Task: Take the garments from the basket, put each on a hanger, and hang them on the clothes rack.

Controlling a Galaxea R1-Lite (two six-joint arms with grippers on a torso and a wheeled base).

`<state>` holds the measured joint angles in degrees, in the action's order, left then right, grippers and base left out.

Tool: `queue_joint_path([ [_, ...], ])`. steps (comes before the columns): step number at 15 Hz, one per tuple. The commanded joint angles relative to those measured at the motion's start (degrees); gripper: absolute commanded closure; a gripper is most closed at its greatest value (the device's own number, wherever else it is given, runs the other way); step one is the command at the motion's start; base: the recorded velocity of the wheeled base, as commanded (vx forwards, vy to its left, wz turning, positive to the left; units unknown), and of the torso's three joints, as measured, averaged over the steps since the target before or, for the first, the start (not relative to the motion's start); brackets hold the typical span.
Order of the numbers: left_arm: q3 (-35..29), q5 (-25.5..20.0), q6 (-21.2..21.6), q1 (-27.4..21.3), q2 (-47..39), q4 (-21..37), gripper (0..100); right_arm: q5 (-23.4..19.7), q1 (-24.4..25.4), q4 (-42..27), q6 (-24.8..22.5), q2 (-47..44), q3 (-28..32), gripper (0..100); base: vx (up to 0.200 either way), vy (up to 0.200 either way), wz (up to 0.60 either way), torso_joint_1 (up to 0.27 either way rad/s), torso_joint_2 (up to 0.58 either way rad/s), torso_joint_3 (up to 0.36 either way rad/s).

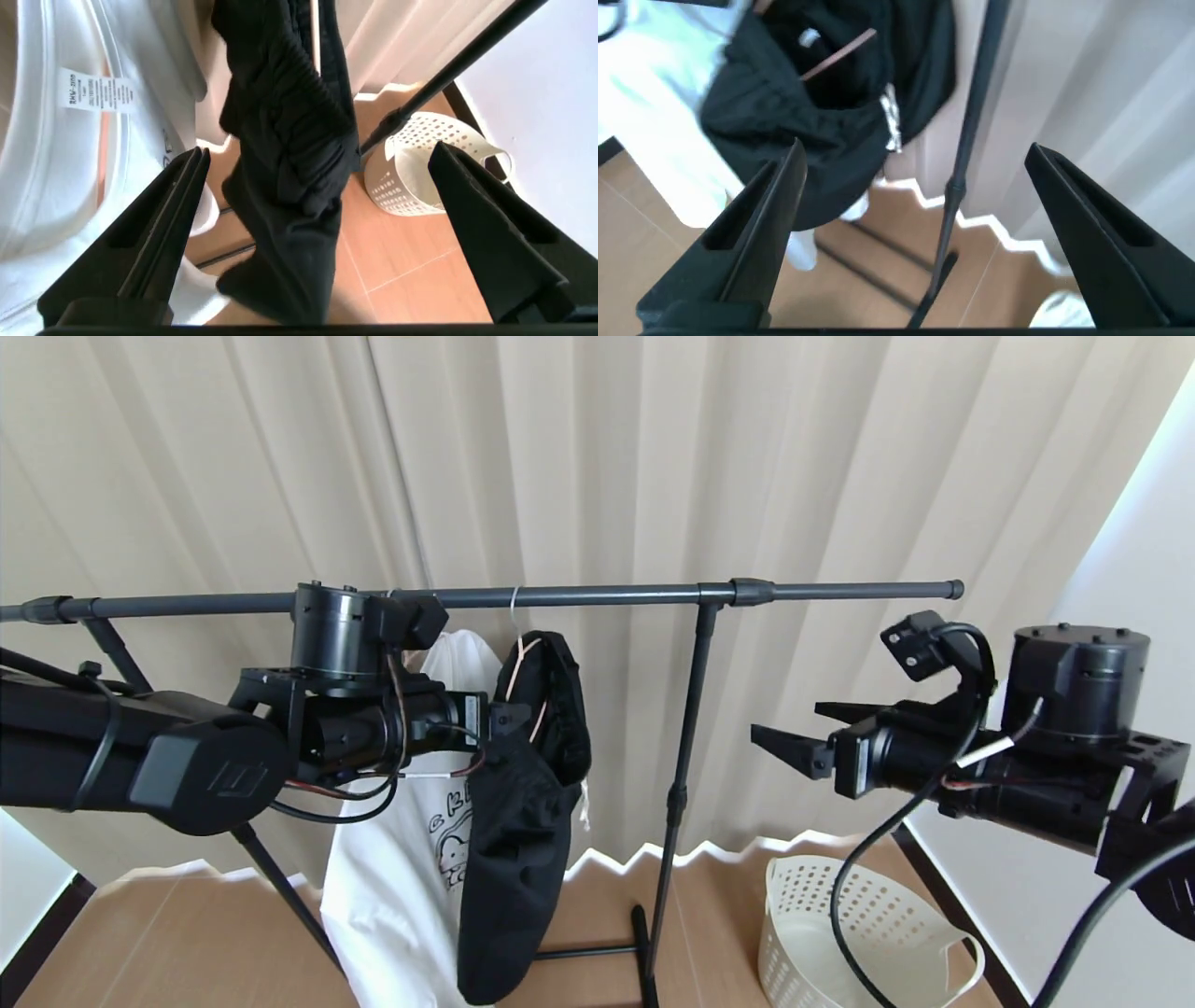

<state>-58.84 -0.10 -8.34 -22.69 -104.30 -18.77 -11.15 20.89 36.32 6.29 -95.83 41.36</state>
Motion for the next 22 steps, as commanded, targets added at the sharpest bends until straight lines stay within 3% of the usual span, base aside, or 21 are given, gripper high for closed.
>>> queue_joint_path([
  [1,0.57,0.01,0.87,0.1,5.07,2.6,0,4.74,-0.68,-12.41,3.47,-2.7,12.07,0,0.0,0.0,0.0,0.0,0.0,0.0],
  [4,3.82,-0.34,1.04,0.19,15.09,8.31,0,7.46,-1.38,-19.79,2.85,3.63,12.6,0,0.0,0.0,0.0,0.0,0.0,0.0],
  [9,13.58,-0.34,5.88,0.63,33.81,12.18,0,7.38,-1.21,-25.33,0.21,20.95,4.69,0,0.0,0.0,0.0,0.0,0.0,0.0],
  [11,20.17,-0.34,5.97,0.89,44.36,15.26,0,7.64,-0.24,-26.12,0.21,31.23,-2.69,0,0.0,0.0,0.0,0.0,0.0,0.0],
  [13,29.93,-0.43,5.97,1.59,54.47,15.08,0,8.69,-0.24,-26.03,0.3,40.99,-12.1,0,0.0,0.0,0.0,0.0,0.0,0.0],
  [14,37.22,-0.34,6.23,1.68,61.32,14.99,0,9.4,-0.24,-25.68,0.21,47.4,-19.57,0,0.0,0.0,0.0,0.0,0.0,0.0],
  [17,46.54,-0.25,5.97,1.68,70.82,15.08,0,9.84,-0.24,-26.03,-0.14,56.98,-29.85,0,0.0,0.0,0.0,0.0,0.0,0.0],
  [19,55.59,-0.43,5.97,1.59,79.69,15.26,0,9.66,-0.24,-26.74,-4.18,66.21,-39.43,0,0.0,0.0,0.0,0.0,0.0,0.0],
  [20,58.84,-0.52,6.32,1.33,83.65,15.26,0,9.66,-0.42,-28.05,-6.29,69.73,-41.36,0,0.0,0.0,0.0,0.0,0.0,0.0],
  [22,58.84,0.01,5.79,2.74,86.2,15.26,0,9.92,-0.59,-36.14,-7.26,78.34,-41.36,0,0.0,0.0,0.0,0.0,0.0,0.0],
])
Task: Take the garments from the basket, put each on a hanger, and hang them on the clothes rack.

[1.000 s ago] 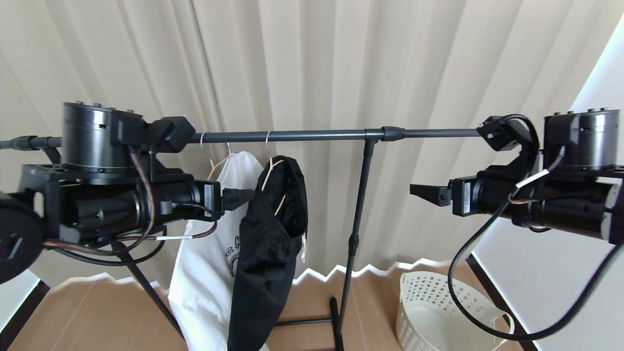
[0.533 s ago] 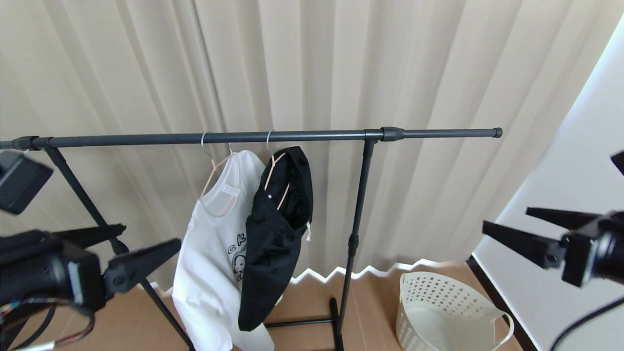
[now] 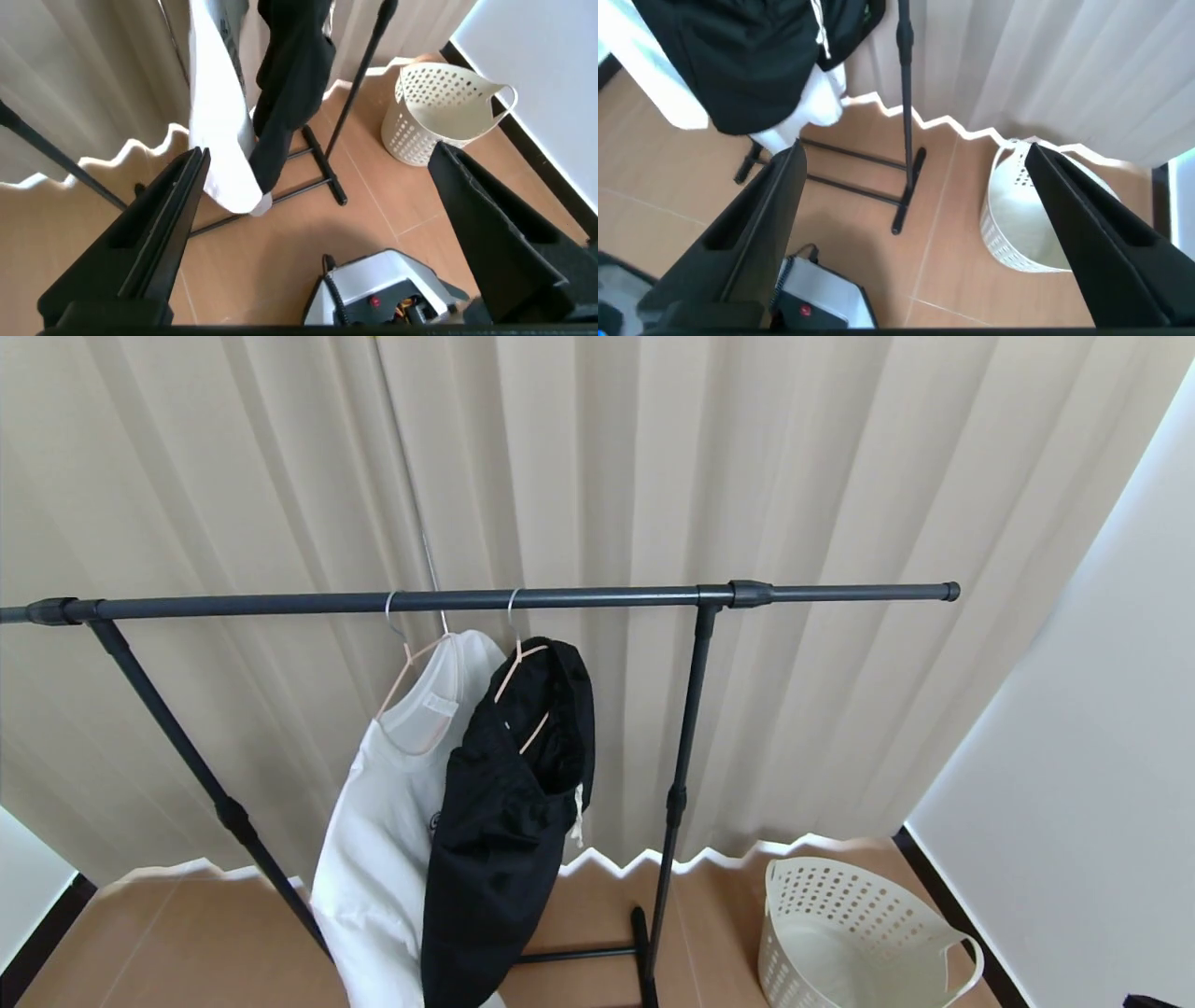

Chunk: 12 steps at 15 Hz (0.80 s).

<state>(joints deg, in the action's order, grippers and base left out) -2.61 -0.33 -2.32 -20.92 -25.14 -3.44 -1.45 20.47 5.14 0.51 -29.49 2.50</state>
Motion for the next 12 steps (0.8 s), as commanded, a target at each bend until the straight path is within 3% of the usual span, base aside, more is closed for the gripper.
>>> queue_joint_path([
  [1,2.61,2.0,-0.06,4.48,7.65,0.01,0,0.4,-1.31,-7.43,-1.48,15.07,-1.71,0,0.0,0.0,0.0,0.0,0.0,0.0],
  [2,2.61,2.88,0.03,6.07,7.65,0.01,0,0.4,-1.84,-7.61,-1.48,15.6,-1.62,0,0.0,0.0,0.0,0.0,0.0,0.0],
  [3,2.61,4.11,1.96,14.06,10.46,-0.08,0,0.48,-6.93,-7.61,-1.48,16.39,-1.62,0,0.0,0.0,0.0,0.0,0.0,0.0],
  [4,2.61,3.76,2.32,16.09,14.85,0.01,0,0.31,-10.1,-7.52,-1.48,17.18,-1.71,0,0.0,0.0,0.0,0.0,0.0,0.0],
  [5,2.61,3.14,2.67,15.91,20.13,-0.34,0,-0.04,-12.12,-7.69,-1.57,20.52,-1.62,0,0.0,0.0,0.0,0.0,0.0,0.0],
  [8,2.61,3.58,2.05,15.91,20.04,-0.78,0,0.31,-14.84,-7.08,-2.18,23.95,-1.88,0,0.0,0.0,0.0,0.0,0.0,0.0],
  [9,2.61,4.9,2.76,17.14,20.22,-0.61,0,-0.22,-18.53,-7.25,-2.89,25.36,-1.8,0,0.0,0.0,0.0,0.0,0.0,0.0],
  [10,2.61,5.16,3.46,20.04,21.09,-0.61,0,-0.57,-19.68,-7.61,-4.47,27.56,-1.71,0,0.0,0.0,0.0,0.0,0.0,0.0],
  [12,2.61,4.81,2.93,21.01,25.05,-0.61,0,-0.66,-20.03,-7.08,-4.12,29.14,-1.88,0,0.0,0.0,0.0,0.0,0.0,0.0],
])
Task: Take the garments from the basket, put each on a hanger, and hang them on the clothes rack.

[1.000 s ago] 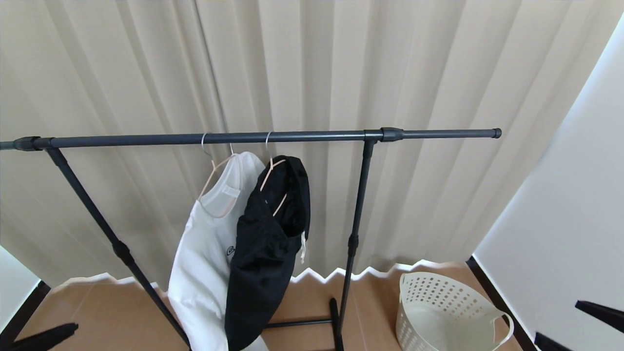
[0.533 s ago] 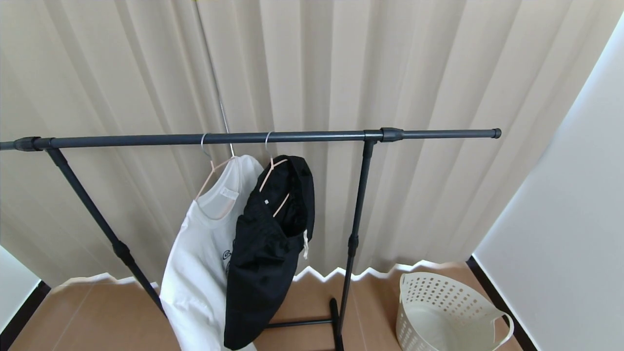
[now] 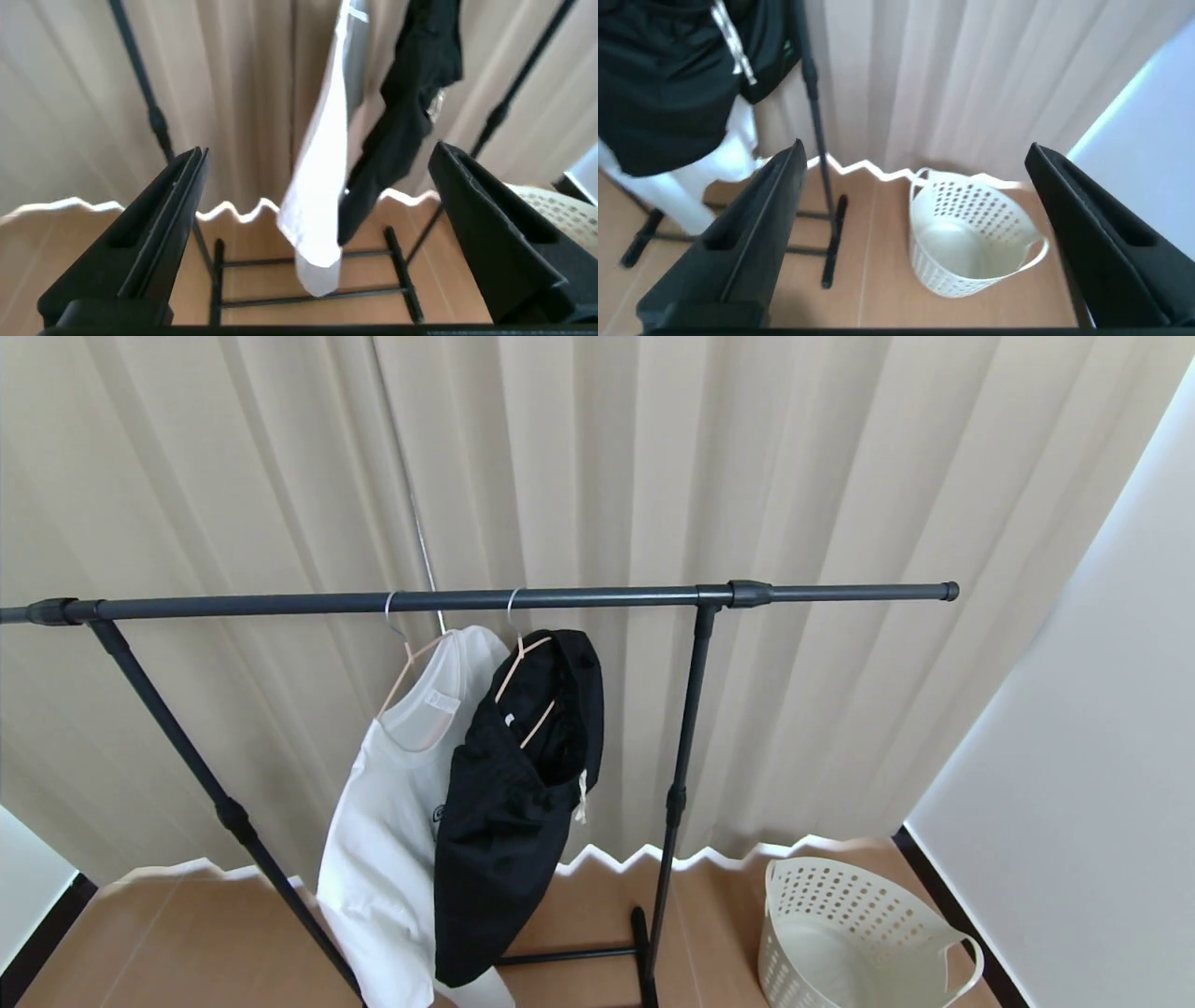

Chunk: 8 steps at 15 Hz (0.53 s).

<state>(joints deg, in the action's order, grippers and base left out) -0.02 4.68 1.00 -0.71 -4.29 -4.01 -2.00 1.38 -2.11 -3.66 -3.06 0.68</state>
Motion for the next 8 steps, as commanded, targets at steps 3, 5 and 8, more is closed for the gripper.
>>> queue_joint_path([
  [3,0.02,-0.29,-0.3,0.97,4.29,-0.21,0,-4.24,-0.94,0.26,0.32,2.8,-0.07,0,0.0,0.0,0.0,0.0,0.0,0.0],
  [5,0.02,-0.29,-0.3,0.97,4.29,-0.21,0,-5.47,-0.94,0.26,0.49,2.8,0.02,0,0.0,0.0,0.0,0.0,0.0,0.0],
  [8,0.02,-0.29,-0.3,0.97,4.29,-0.21,0,-5.38,-0.94,0.26,1.64,2.8,0.02,0,0.0,0.0,0.0,0.0,0.0,0.0],
])
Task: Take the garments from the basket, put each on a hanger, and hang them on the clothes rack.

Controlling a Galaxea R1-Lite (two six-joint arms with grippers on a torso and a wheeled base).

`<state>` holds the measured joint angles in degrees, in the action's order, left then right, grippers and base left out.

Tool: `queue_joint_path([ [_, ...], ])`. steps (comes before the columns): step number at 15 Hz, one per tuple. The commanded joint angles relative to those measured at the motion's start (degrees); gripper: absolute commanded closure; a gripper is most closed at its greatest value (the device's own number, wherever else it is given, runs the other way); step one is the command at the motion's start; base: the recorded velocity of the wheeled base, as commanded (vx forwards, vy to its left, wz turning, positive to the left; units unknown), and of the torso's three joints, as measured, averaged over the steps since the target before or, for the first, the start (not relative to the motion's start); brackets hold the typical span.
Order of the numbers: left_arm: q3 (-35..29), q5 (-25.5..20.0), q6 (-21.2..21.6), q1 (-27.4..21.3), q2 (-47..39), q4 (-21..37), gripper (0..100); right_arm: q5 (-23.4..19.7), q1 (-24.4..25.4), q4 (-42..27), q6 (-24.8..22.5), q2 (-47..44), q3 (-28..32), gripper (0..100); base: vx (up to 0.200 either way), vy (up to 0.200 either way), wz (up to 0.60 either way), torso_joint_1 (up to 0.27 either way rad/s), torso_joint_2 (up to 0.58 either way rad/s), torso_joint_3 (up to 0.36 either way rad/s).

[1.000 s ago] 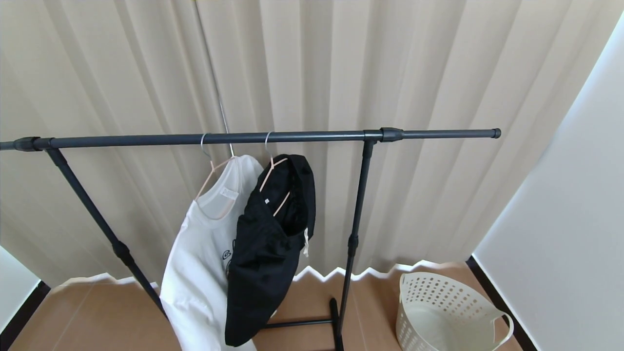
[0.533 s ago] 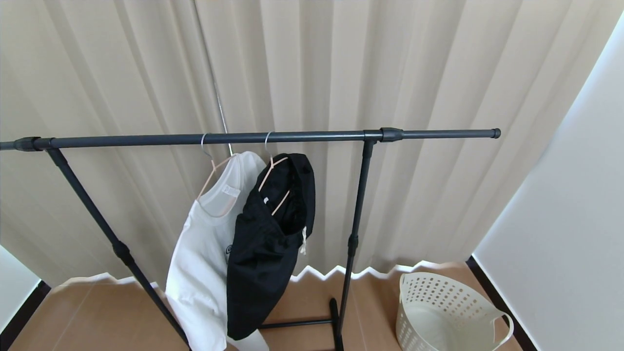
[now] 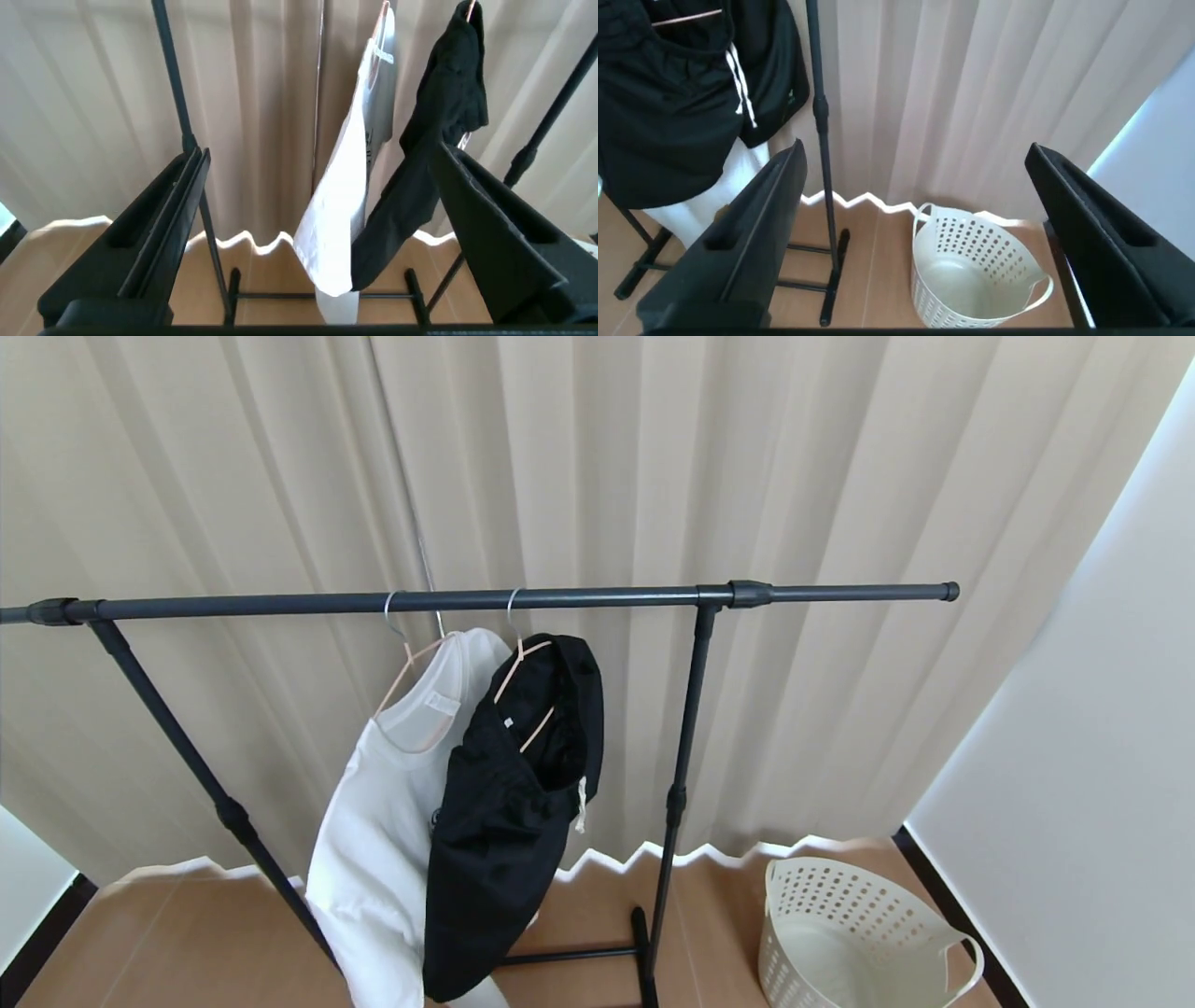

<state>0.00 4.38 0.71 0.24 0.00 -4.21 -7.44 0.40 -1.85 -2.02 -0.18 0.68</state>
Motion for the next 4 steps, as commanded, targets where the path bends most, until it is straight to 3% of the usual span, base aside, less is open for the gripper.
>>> queue_joint_path([
  [1,0.0,0.11,-0.09,0.02,0.0,-0.01,0,0.05,0.04,0.01,0.0,-0.08,0.02,0,0.0,0.0,0.0,0.0,0.0,0.0],
  [4,0.0,0.02,0.0,0.02,0.0,-0.01,0,0.32,0.04,-0.08,-0.17,-0.08,0.02,0,0.0,0.0,0.0,0.0,0.0,0.0],
])
